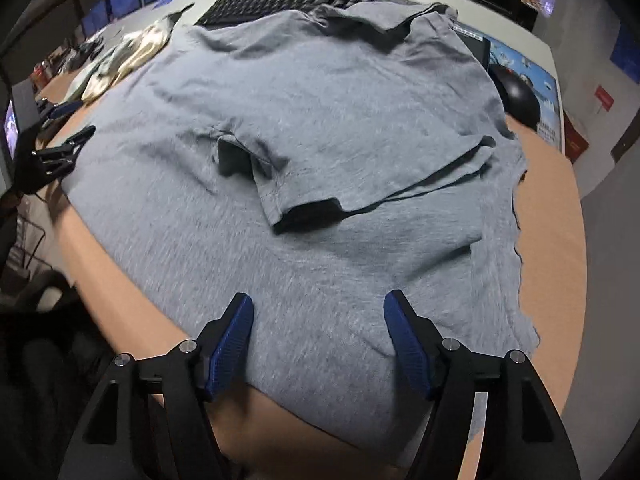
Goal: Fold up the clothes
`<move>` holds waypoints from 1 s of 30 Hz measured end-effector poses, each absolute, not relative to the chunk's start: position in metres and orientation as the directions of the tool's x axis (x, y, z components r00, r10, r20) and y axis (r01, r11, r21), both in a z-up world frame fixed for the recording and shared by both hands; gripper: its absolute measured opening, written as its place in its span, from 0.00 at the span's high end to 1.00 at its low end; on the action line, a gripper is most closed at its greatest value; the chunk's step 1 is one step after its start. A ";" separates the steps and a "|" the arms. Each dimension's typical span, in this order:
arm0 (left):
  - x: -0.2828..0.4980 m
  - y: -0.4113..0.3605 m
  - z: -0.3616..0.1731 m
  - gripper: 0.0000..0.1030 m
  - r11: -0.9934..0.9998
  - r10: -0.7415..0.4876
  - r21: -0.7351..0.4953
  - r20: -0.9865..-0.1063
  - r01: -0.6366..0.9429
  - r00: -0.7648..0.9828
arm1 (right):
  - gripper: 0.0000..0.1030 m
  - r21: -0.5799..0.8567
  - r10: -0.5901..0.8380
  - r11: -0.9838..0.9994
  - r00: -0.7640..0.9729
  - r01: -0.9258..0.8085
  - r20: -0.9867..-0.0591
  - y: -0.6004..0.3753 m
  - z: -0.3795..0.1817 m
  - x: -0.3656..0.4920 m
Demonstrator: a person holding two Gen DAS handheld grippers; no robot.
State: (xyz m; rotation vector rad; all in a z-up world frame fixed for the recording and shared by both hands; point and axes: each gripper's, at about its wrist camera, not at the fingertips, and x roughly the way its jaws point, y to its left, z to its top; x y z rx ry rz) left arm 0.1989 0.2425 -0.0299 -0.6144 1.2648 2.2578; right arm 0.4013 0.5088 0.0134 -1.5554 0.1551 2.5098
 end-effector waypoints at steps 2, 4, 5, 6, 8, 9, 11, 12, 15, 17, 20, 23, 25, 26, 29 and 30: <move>0.197 0.238 -0.026 0.36 -0.481 0.174 0.633 -0.609 -0.607 -0.774 | 0.32 0.002 0.106 -0.972 -0.448 -0.234 -0.888 0.507 0.013 0.407; 0.188 0.239 -0.022 0.25 -0.497 0.156 0.636 -0.604 -0.591 -0.781 | 0.32 -0.032 0.153 -0.970 -0.504 -0.239 -0.850 0.501 0.021 0.403; 0.186 0.240 -0.021 0.25 -0.500 0.160 0.633 -0.604 -0.592 -0.781 | 0.32 -0.060 0.178 -0.969 -0.515 -0.238 -0.839 0.498 0.024 0.398; 0.188 0.240 -0.019 0.25 -0.508 0.164 0.625 -0.605 -0.593 -0.779 | 0.32 -0.109 0.204 -0.971 -0.493 -0.214 -0.846 0.493 0.021 0.392; 0.194 0.241 -0.018 0.26 -0.517 0.169 0.619 -0.603 -0.591 -0.780 | 0.32 -0.226 0.262 -0.965 -0.409 -0.135 -0.874 0.482 0.003 0.366; 0.195 0.240 -0.019 0.26 -0.519 0.176 0.618 -0.598 -0.590 -0.782 | 0.32 -0.294 0.312 -0.950 -0.371 -0.104 -0.875 0.478 -0.005 0.352; 0.196 0.238 -0.018 0.26 -0.528 0.182 0.610 -0.598 -0.591 -0.781 | 0.32 -0.375 0.395 -0.918 -0.410 -0.131 -0.822 0.491 0.010 0.321; 0.197 0.236 -0.018 0.26 -0.528 0.183 0.609 -0.599 -0.593 -0.779 | 0.32 -0.394 0.418 -0.907 -0.444 -0.150 -0.793 0.499 0.020 0.303; 0.196 0.230 -0.016 0.26 -0.546 0.185 0.585 -0.614 -0.599 -0.767 | 0.32 -0.422 0.472 -0.879 -0.536 -0.223 -0.700 0.525 0.054 0.257; 0.196 0.225 -0.015 0.25 -0.553 0.184 0.574 -0.622 -0.603 -0.761 | 0.32 -0.285 0.368 -0.930 -0.595 -0.233 -0.714 0.531 0.069 0.246; 0.193 0.218 -0.013 0.24 -0.566 0.186 0.558 -0.630 -0.606 -0.754 | 0.32 -0.145 0.293 -0.951 -0.648 -0.273 -0.703 0.545 0.084 0.250; 0.179 0.208 0.002 0.24 -0.621 0.166 0.562 -0.588 -0.547 -0.792 | 0.32 0.110 0.057 -0.974 -0.680 -0.200 -0.731 0.550 0.067 0.286; 0.161 0.196 0.018 0.24 -0.669 0.184 0.505 -0.598 -0.545 -0.780 | 0.32 0.273 -0.098 -0.950 -0.688 -0.150 -0.719 0.551 0.054 0.311; 0.153 0.191 0.025 0.18 -0.681 0.214 0.463 -0.616 -0.568 -0.758 | 0.32 0.308 -0.140 -0.941 -0.671 -0.138 -0.728 0.540 0.040 0.330; 0.136 0.182 0.040 0.14 -0.647 0.357 0.333 -0.663 -0.686 -0.659 | 0.32 0.309 -0.170 -0.943 -0.619 -0.124 -0.767 0.523 0.012 0.362; 0.133 0.181 0.043 0.13 -0.611 0.416 0.290 -0.674 -0.737 -0.610 | 0.32 0.308 -0.173 -0.943 -0.600 -0.129 -0.781 0.519 -0.002 0.367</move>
